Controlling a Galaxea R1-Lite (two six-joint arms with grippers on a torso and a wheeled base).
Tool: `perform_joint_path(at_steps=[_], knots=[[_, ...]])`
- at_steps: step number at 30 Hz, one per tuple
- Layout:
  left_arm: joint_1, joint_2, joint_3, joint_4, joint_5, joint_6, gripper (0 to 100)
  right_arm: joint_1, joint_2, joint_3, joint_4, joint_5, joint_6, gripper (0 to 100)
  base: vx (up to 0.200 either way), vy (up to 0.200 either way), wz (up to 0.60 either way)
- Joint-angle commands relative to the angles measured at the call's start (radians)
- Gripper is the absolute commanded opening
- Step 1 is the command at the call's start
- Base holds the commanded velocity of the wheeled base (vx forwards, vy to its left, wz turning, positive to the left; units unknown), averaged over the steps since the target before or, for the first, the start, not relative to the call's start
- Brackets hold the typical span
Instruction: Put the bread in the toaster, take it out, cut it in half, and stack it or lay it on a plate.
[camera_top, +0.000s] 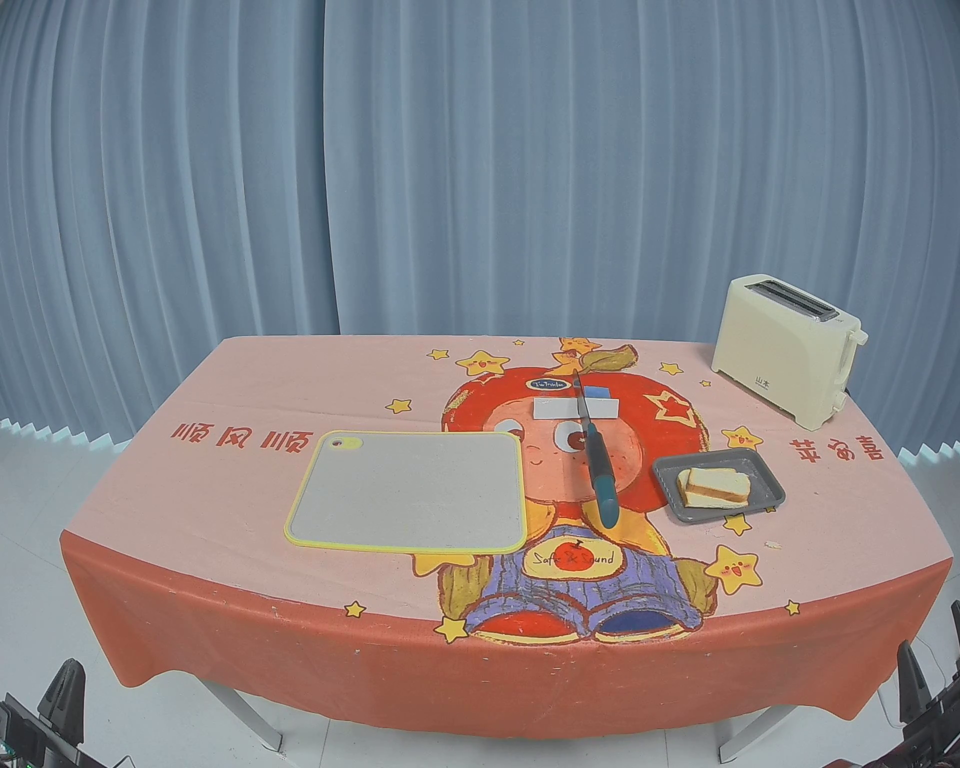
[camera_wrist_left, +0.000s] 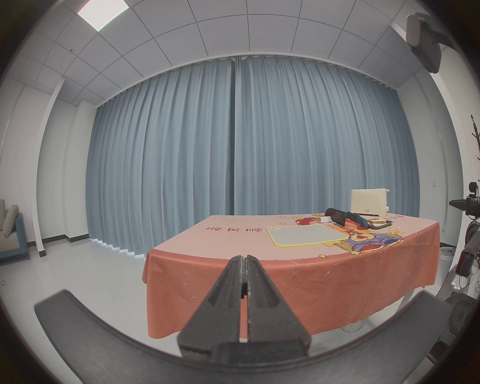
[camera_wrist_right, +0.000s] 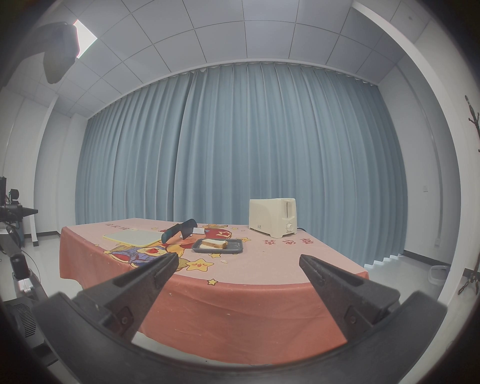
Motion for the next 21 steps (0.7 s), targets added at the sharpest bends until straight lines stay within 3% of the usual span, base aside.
perform_joint_path(at_steps=[1, 21], knots=[[0.0, -0.001, 0.018, 0.0, 0.0, 0.0, 0, 0.001, -0.02, 0.018, 0.0, 0.004, -0.004, 100, 0.0, 0.0, 0.0], [0.0, -0.001, 0.018, 0.0, 0.0, 0.0, 0, 0.001, -0.02, 0.018, 0.0, 0.004, 0.005, 100, 0.0, 0.0, 0.0]])
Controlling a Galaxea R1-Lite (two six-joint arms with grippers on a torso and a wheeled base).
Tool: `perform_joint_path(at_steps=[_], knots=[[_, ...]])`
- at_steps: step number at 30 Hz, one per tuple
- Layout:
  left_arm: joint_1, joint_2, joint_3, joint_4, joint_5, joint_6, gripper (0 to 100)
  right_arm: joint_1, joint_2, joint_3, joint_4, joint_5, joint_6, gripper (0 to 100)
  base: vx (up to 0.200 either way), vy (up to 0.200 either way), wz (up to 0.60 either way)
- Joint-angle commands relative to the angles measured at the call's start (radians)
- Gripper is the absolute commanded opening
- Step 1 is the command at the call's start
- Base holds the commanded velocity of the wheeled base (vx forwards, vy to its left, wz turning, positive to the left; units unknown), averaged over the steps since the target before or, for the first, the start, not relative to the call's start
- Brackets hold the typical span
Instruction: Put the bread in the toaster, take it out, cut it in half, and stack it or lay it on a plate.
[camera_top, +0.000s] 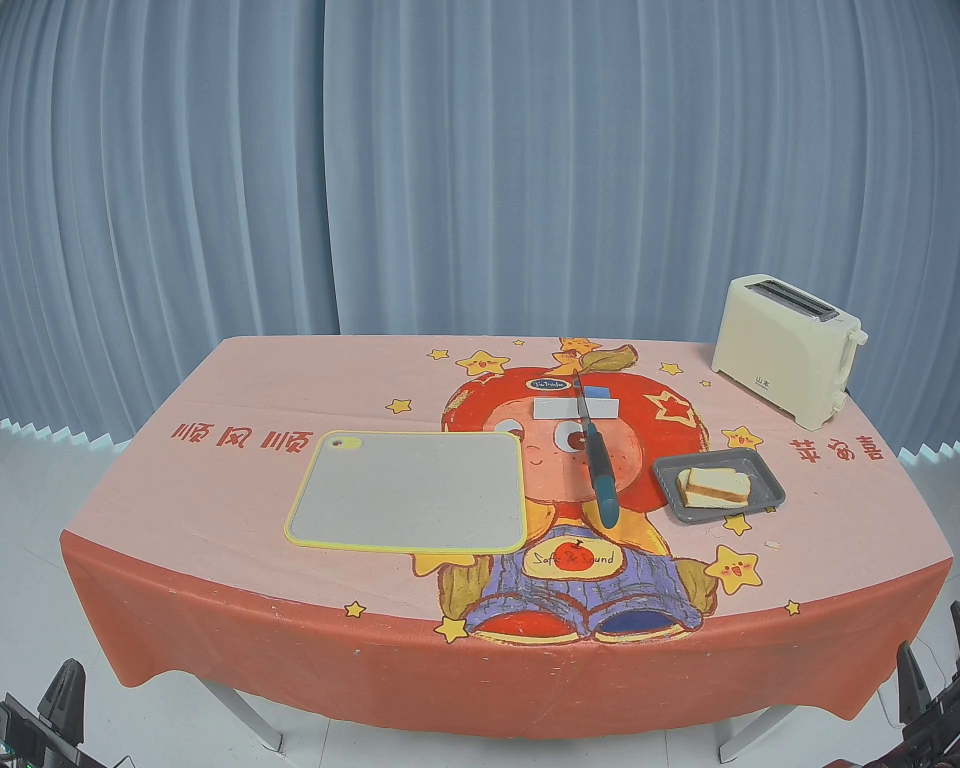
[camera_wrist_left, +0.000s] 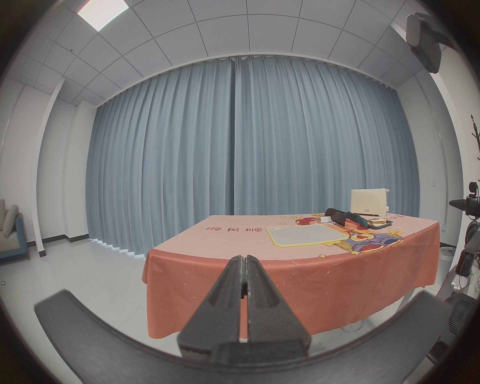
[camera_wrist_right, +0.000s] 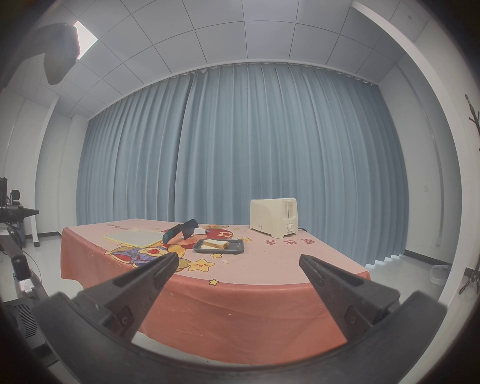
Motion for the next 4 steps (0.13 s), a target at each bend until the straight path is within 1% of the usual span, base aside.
perform_joint_path(at_steps=[1, 4], knots=[[0.0, -0.002, 0.018, 0.0, 0.001, 0.0, 0, 0.0, -0.018, 0.017, 0.001, 0.0, 0.0, 100, 0.0, 0.0, 0.0], [0.0, -0.002, 0.018, 0.0, 0.001, 0.0, 0, 0.0, -0.018, 0.017, 0.001, 0.0, 0.0, 100, 0.0, 0.0, 0.0]])
